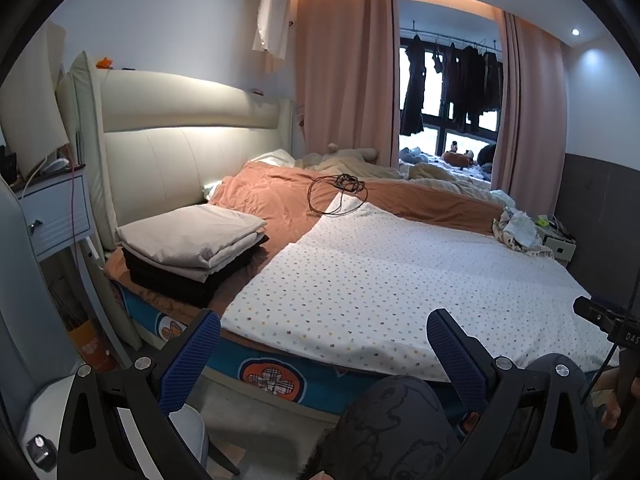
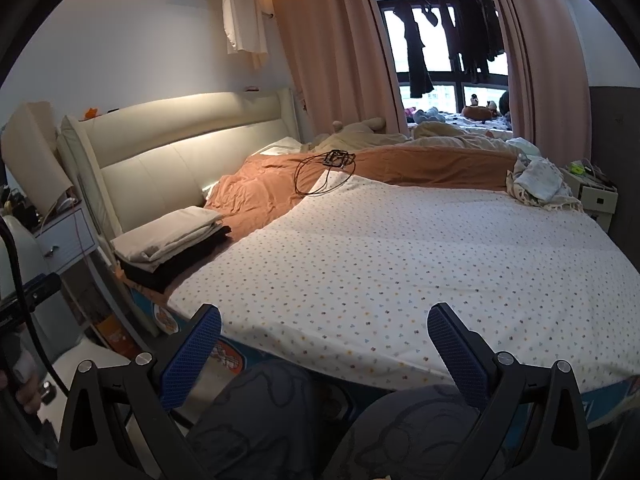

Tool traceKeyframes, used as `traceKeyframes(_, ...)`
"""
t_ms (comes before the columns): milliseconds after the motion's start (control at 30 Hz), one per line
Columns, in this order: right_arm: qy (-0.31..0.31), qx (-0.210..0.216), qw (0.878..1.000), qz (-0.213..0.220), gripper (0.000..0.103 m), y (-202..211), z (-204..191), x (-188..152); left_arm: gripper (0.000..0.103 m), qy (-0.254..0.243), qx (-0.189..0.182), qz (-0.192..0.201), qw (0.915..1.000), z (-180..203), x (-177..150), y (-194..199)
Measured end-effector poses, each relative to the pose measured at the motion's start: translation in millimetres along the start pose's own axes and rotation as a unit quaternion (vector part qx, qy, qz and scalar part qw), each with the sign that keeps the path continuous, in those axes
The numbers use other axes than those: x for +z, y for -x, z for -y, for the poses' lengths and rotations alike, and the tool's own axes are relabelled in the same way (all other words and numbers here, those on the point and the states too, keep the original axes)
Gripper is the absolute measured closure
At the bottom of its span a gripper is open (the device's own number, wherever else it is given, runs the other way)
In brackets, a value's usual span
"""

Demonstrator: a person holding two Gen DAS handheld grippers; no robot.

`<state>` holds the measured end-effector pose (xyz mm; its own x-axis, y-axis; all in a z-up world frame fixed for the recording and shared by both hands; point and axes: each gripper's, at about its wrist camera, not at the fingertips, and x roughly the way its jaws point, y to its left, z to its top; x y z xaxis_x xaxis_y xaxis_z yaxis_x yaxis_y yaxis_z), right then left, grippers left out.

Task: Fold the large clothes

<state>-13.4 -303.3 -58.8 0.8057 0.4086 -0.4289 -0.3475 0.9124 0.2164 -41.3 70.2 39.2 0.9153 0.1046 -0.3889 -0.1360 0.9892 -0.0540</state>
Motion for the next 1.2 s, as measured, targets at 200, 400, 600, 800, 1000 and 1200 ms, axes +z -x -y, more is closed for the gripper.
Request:
traceKeyframes(200, -0.003, -0.001, 1.0, 0.001, 0.0, 2.5, 2.1, 1.3, 0.0, 0.003, 0.001, 0.003, 1.0, 1.3, 0.8, 3.1)
traceKeyframes(400, -0.004, 0.001, 1.0, 0.0, 0.0, 3.1, 2.2, 1.4, 0.0, 0.003, 0.005, 0.005, 1.0, -0.8, 1.7, 5.0)
traceKeyframes(600, -0.002, 0.001, 1.0, 0.002, 0.0, 6.8, 2.9, 4.3, 0.0, 0.003, 0.003, 0.008, 1.0, -1.6, 3.0, 8.2)
traceKeyframes(800, -0.003, -0.002, 1.0, 0.001, 0.0, 7.6, 4.7, 6.2, 0.0, 0.0, 0.002, 0.009, 1.0, 0.0, 2.6, 10.0)
traceKeyframes(1000, -0.005, -0.001, 1.0, 0.001, 0.0, 8.6, 4.8, 6.9, 0.0, -0.001, 0.001, 0.013, 0.9999, -0.8, 3.1, 12.3)
traceKeyframes(1200, -0.007, -0.003, 1.0, 0.001, 0.0, 9.6, 5.5, 7.5, 0.0, -0.002, -0.001, 0.016, 0.9999, -0.4, 1.9, 14.1)
